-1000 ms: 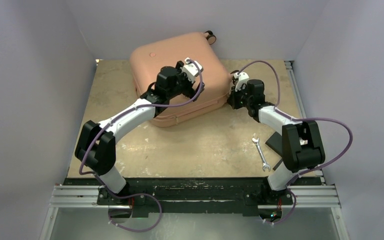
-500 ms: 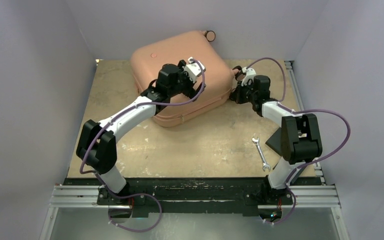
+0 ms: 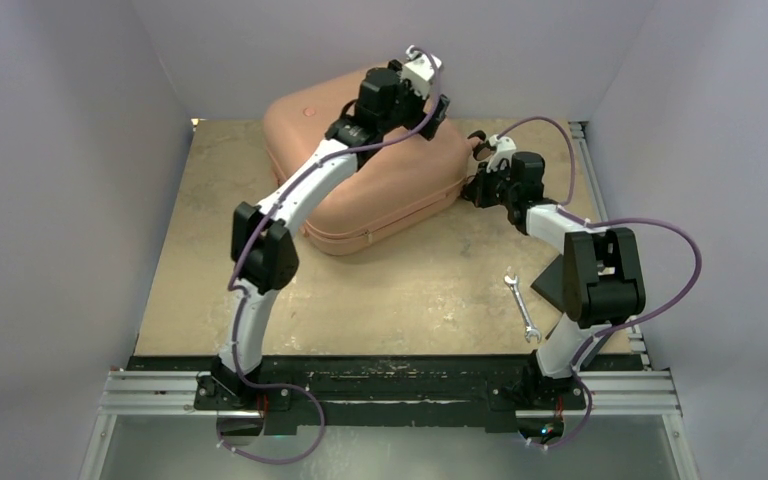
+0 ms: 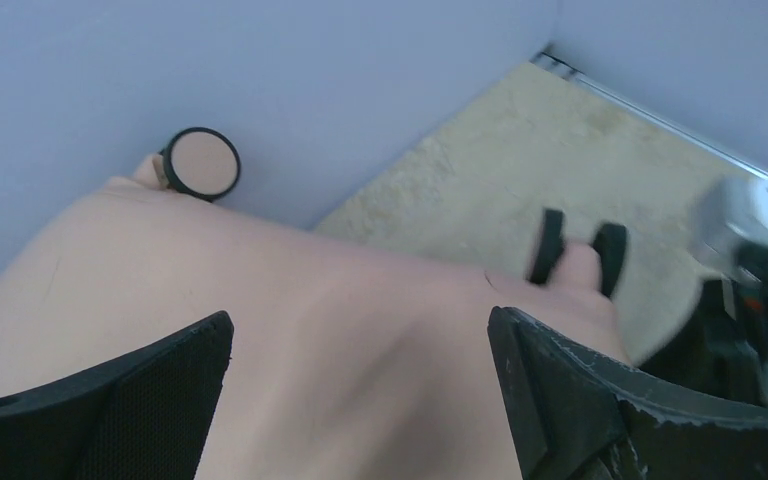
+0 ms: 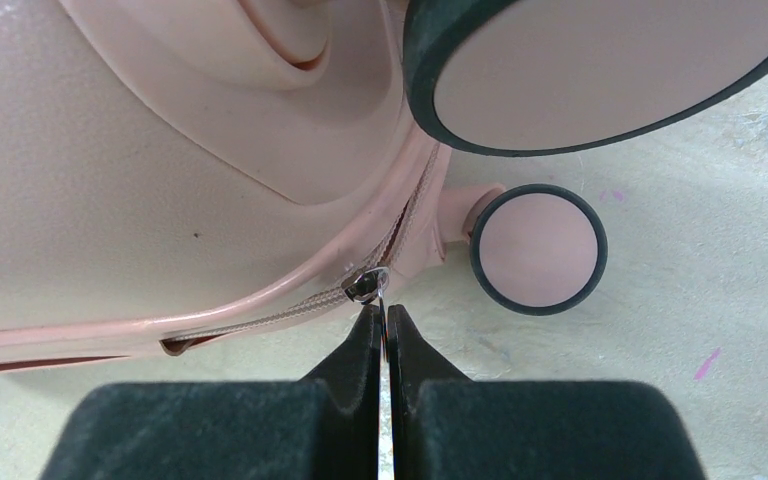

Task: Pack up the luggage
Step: Zip the luggage at the center of the board.

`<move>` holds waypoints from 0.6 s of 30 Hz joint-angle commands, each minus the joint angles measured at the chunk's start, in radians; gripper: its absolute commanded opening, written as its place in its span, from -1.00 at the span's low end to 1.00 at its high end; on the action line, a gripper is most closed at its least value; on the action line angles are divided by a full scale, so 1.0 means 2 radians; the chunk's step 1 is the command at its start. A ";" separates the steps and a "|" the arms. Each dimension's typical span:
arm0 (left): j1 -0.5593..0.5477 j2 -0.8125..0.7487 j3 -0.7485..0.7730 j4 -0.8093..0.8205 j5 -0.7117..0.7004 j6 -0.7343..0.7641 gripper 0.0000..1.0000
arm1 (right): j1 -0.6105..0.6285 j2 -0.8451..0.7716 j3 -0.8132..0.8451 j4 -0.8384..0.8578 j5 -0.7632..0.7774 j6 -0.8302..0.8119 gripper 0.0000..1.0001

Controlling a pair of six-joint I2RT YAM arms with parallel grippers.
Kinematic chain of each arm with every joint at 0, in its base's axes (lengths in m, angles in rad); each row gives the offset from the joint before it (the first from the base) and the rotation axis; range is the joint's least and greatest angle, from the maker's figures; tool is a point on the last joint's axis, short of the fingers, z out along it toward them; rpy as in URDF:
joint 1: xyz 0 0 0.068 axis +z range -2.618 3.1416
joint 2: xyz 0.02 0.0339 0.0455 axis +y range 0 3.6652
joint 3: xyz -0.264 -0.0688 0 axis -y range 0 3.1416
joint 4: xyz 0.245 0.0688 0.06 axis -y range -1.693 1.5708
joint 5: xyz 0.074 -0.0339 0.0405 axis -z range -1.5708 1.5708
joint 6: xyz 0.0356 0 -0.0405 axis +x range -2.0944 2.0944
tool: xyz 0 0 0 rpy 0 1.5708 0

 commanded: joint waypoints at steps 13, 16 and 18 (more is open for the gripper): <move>-0.081 0.231 0.137 0.336 -0.282 0.212 0.99 | -0.031 0.007 -0.015 0.041 0.038 -0.010 -1.00; -0.085 0.250 0.133 0.377 -0.274 0.274 0.99 | -0.031 0.000 -0.021 0.046 0.038 -0.010 -1.00; -0.090 0.262 0.123 0.407 -0.271 0.327 0.99 | -0.031 -0.005 -0.024 0.048 0.036 -0.009 -1.00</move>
